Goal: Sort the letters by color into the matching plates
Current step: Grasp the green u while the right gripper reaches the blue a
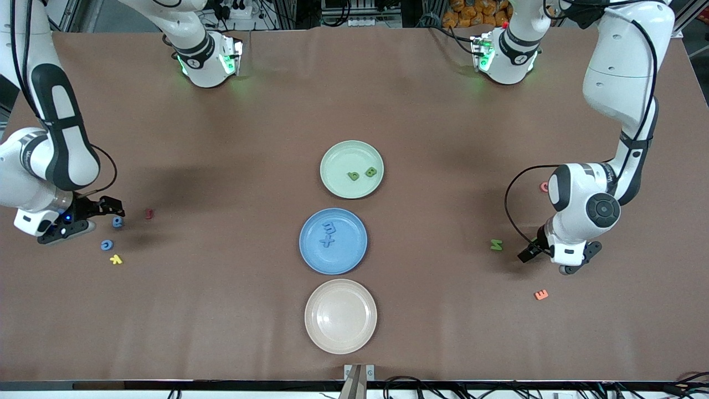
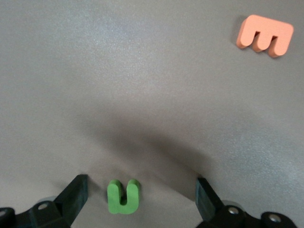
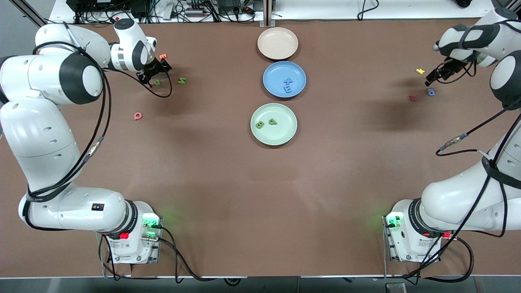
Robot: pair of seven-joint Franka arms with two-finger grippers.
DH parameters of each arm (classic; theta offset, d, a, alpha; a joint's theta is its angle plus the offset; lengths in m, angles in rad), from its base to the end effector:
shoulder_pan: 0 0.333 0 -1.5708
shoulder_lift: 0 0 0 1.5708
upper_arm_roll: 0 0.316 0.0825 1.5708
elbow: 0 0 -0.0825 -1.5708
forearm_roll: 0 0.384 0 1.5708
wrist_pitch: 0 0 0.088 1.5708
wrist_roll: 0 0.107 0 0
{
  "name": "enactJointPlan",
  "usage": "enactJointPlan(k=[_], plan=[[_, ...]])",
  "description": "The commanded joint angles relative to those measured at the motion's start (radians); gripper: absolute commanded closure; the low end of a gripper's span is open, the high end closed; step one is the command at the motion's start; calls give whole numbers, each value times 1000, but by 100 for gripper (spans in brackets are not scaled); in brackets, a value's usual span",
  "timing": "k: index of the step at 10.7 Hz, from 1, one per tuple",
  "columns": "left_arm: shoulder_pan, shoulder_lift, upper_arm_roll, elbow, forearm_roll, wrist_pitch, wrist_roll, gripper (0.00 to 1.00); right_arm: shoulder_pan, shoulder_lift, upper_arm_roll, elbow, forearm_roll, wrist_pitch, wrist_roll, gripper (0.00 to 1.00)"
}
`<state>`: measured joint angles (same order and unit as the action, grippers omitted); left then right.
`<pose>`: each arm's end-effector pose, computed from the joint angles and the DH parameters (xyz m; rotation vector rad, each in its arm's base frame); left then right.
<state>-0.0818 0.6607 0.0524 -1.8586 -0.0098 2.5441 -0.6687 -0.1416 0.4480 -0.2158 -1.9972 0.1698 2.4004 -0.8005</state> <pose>0.6404 -0.0203 0.1637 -2.9685 -0.9770 -0.0519 0.5684 -0.2072 0.2354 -3.0655 -0.5184 0.0224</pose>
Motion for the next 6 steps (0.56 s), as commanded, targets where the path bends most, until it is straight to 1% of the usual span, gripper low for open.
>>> enactJointPlan(k=[1, 2, 3, 6], plan=[[-3, -19, 1, -43, 25, 10, -32, 0, -53, -34, 19, -78, -1, 60, -3, 0], [-4, -24, 1, -47, 24, 10, -32, 47, -56, -31, 19, -87, 2, 81, 9, 0], [-1, -27, 1, -50, 24, 10, -38, 99, -58, -29, 19, -97, 4, 89, 45, 0], [-1, -29, 1, -56, 24, 10, -42, 100, -35, -15, 22, -94, 2, 98, 199, 0]])
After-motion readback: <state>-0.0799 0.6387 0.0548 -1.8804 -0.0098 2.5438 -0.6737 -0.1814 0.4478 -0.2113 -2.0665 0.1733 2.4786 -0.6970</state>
